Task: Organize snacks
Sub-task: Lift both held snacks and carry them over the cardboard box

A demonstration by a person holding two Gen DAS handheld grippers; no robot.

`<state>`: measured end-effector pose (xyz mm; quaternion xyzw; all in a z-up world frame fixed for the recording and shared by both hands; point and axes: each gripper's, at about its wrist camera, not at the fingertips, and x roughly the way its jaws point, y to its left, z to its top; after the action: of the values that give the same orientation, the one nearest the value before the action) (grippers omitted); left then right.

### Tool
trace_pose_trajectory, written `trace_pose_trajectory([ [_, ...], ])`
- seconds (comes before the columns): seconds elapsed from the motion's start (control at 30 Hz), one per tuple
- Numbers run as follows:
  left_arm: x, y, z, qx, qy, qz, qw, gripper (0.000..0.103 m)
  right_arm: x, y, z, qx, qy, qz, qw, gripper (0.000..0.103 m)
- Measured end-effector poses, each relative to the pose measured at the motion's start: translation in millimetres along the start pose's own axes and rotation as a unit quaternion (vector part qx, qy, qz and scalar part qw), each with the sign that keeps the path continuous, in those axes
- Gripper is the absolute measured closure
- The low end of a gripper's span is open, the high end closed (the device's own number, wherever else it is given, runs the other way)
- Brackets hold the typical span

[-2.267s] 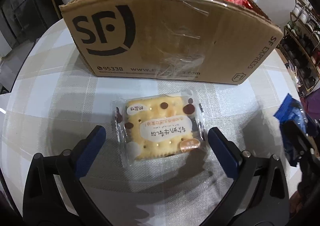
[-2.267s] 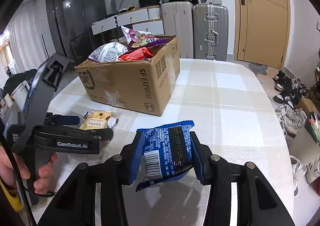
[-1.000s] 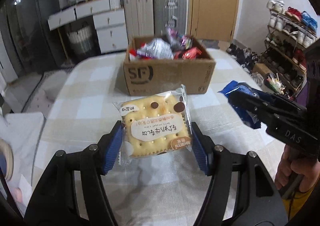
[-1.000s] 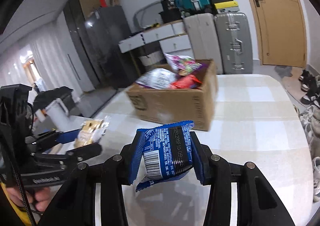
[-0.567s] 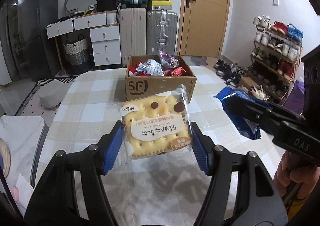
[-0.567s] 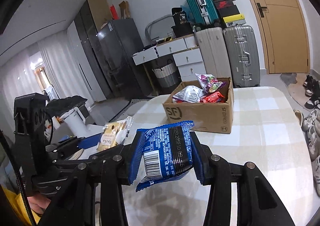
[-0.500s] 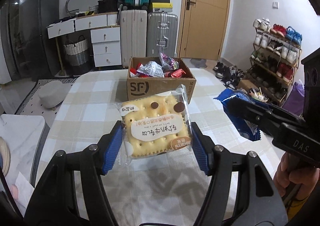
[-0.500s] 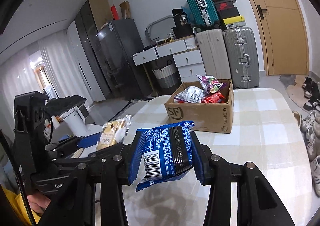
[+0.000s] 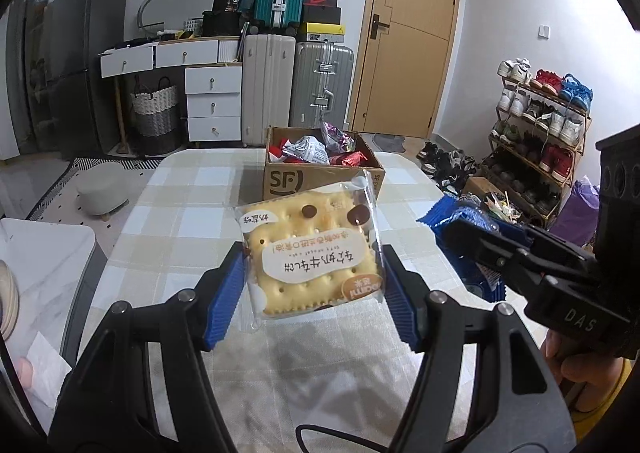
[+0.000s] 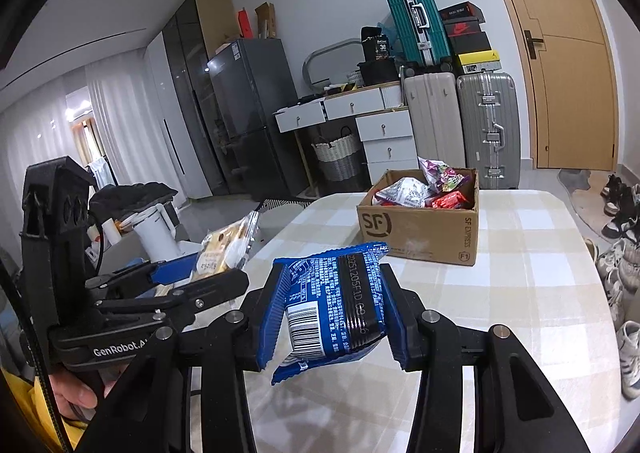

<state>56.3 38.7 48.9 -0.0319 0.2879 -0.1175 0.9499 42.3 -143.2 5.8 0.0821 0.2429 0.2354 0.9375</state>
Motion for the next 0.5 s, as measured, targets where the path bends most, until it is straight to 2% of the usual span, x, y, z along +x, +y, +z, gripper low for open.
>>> trace_pose_trajectory([
  [0.3,7,18,16,-0.011,-0.003,0.009,0.9999,0.040,-1,-3,8,-0.006,-0.014,-0.006,1.000,0.058],
  [0.5,31,25,47,-0.013,0.001,-0.002,0.9999,0.040,10,-15,29,-0.015,-0.021,-0.014,1.000,0.058],
])
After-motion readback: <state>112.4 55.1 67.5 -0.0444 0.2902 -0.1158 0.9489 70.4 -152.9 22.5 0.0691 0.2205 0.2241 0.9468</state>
